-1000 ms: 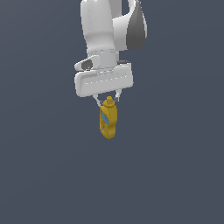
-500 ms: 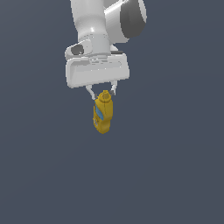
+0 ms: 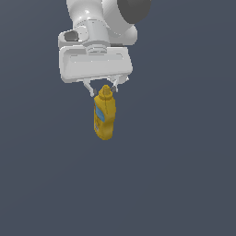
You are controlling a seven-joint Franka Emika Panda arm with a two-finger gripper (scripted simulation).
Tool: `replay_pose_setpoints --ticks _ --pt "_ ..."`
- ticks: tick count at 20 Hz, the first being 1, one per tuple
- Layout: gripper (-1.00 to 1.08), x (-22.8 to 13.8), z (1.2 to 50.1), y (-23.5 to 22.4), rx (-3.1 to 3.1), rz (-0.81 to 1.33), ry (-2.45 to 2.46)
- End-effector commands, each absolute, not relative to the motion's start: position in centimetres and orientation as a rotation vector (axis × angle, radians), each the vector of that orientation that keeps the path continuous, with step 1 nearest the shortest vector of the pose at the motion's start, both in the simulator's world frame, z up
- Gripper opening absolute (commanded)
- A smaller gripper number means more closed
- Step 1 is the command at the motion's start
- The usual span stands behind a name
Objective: Pick up the object and move it to a goal position.
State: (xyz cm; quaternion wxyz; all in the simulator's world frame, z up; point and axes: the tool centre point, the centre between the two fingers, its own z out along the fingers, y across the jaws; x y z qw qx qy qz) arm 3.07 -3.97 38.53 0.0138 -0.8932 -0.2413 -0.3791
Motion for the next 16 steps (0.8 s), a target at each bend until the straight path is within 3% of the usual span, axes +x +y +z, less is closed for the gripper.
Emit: replay_pose_setpoints --ticks 1,16 --pt "-1.00 3.2 40.0 -4.3 -2.756 -1.239 -0.762" --pt "-1.00 2.8 46.1 -6.6 -2.582 -1.514 -0.815"
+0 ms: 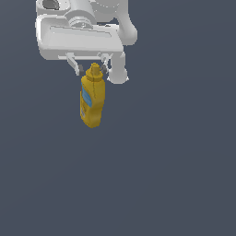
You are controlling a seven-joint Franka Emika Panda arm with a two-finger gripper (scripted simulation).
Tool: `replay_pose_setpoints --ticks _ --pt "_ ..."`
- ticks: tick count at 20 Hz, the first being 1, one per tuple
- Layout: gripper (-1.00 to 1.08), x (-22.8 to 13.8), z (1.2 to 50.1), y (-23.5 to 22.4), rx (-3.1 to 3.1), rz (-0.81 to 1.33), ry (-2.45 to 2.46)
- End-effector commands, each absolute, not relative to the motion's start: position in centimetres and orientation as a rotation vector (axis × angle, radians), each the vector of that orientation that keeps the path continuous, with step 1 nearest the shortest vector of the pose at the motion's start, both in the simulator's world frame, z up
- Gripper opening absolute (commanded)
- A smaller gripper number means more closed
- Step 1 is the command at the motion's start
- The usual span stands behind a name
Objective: Pick up the object and move it to a goal position.
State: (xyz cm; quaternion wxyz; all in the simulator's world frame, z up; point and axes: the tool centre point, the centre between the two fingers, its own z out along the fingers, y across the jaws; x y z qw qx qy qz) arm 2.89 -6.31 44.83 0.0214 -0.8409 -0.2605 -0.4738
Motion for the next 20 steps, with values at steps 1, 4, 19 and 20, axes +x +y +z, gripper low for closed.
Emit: replay_pose_setpoints --ticks 1,4,19,20 --pt "-1.00 2.8 46.6 -6.8 -2.567 -1.535 -0.819" --pt "-1.00 2.5 48.0 -7.4 -2.521 -1.597 -0.830" --pt "-1.00 1.2 52.6 -9.7 -2.355 -1.791 -0.863" --pt "-1.00 1.1 52.6 -9.8 -2.352 -1.794 -0.864"
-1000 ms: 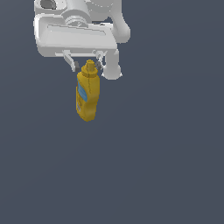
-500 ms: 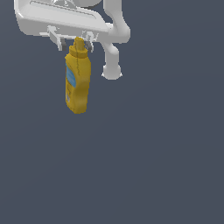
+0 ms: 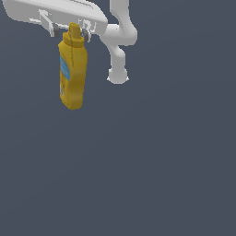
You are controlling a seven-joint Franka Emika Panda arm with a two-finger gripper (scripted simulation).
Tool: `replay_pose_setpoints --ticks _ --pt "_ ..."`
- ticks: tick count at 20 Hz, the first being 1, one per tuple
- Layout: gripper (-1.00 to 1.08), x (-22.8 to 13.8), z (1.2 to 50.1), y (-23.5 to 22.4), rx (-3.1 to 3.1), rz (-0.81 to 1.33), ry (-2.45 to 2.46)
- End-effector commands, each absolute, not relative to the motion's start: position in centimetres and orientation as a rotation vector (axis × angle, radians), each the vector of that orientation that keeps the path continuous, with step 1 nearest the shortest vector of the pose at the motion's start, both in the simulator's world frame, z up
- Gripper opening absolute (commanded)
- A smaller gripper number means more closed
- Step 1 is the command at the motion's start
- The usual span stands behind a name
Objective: Pick up the object and move it to a goal position.
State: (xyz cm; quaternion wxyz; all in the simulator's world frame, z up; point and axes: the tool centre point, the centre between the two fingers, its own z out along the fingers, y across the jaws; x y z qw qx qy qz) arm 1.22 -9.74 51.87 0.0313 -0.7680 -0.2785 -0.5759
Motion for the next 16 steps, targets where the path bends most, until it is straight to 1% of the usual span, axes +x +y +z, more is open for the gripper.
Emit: replay_pose_setpoints --ticks 1,3,7,16 --pt "-1.00 1.1 52.7 -9.8 -2.350 -1.797 -0.864" --pt "-1.00 1.2 52.0 -9.8 -2.359 -1.781 -0.859" --pt "-1.00 1.4 52.3 -9.6 -2.359 -1.781 -0.859" --pt "-1.00 3.7 55.2 -7.5 -2.357 -1.785 -0.857"
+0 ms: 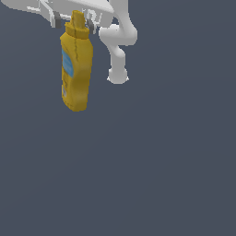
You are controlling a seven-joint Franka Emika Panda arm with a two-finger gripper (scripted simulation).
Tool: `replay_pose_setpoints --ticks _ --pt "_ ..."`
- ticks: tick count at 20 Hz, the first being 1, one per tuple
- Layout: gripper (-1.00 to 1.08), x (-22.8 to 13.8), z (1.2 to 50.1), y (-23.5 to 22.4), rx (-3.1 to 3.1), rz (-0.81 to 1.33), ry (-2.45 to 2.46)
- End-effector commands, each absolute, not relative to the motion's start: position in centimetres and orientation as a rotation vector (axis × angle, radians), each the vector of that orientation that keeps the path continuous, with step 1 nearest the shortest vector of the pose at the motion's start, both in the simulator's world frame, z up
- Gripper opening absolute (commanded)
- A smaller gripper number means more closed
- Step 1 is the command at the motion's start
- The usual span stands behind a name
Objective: Pick up the object and move it to a goal position.
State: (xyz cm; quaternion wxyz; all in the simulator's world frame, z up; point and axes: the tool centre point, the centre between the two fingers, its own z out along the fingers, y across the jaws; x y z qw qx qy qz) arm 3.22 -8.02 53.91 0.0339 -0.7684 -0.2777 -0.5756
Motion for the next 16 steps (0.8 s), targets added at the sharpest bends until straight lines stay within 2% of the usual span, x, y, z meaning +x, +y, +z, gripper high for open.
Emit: replay_pose_setpoints --ticks 1,16 --pt "-1.00 4.0 55.6 -7.2 -2.357 -1.785 -0.857" --pt "-1.00 6.7 58.8 -4.9 -2.359 -1.782 -0.859"
